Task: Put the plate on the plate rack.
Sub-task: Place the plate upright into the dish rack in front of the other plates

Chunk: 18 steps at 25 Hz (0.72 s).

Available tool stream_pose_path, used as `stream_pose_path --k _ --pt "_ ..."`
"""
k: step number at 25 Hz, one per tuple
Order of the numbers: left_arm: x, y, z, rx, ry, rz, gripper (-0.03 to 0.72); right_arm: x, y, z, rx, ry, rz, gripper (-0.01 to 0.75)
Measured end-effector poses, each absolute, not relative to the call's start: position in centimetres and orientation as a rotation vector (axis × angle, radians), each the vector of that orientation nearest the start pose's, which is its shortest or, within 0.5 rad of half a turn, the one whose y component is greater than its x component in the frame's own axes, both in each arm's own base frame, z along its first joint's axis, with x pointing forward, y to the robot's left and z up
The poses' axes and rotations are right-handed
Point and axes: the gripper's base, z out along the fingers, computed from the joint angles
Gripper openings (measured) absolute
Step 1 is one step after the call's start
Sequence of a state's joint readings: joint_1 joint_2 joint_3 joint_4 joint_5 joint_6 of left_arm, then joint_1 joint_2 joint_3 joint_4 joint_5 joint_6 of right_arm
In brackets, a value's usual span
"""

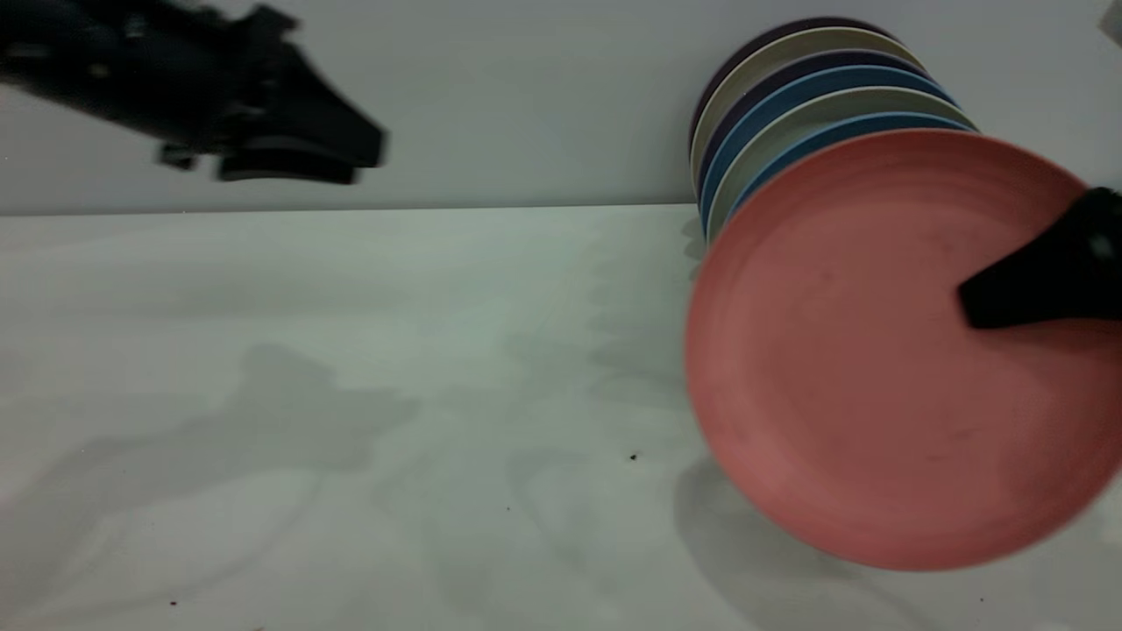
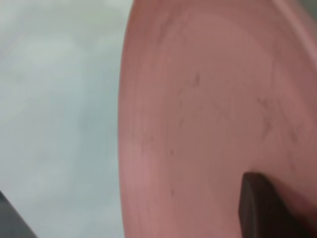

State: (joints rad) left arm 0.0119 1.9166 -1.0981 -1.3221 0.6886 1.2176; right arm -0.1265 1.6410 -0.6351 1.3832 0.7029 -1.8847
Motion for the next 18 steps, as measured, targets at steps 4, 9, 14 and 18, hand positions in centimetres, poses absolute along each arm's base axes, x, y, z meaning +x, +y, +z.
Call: stream_pose_path --k 4,9,14,18 --pt "37.6 -2.4 16.2 0.127 2.466 -0.758 0.353 26.9 2.1 17.8 -1.124 2.090 0.374 0.123" --pt "37.2 -1.1 15.3 0.098 2.585 -0.601 0.354 28.5 1.5 20.6 -1.254 1.971 0.184 0.123" --pt "37.0 -0.5 14.9 0.085 2.639 -0.521 0.354 30.1 1.2 23.0 -1.350 1.882 0.084 0.123" --pt "37.0 -0.5 14.9 0.082 2.643 -0.515 0.354 31.0 1.0 24.6 -1.386 1.827 0.025 0.123"
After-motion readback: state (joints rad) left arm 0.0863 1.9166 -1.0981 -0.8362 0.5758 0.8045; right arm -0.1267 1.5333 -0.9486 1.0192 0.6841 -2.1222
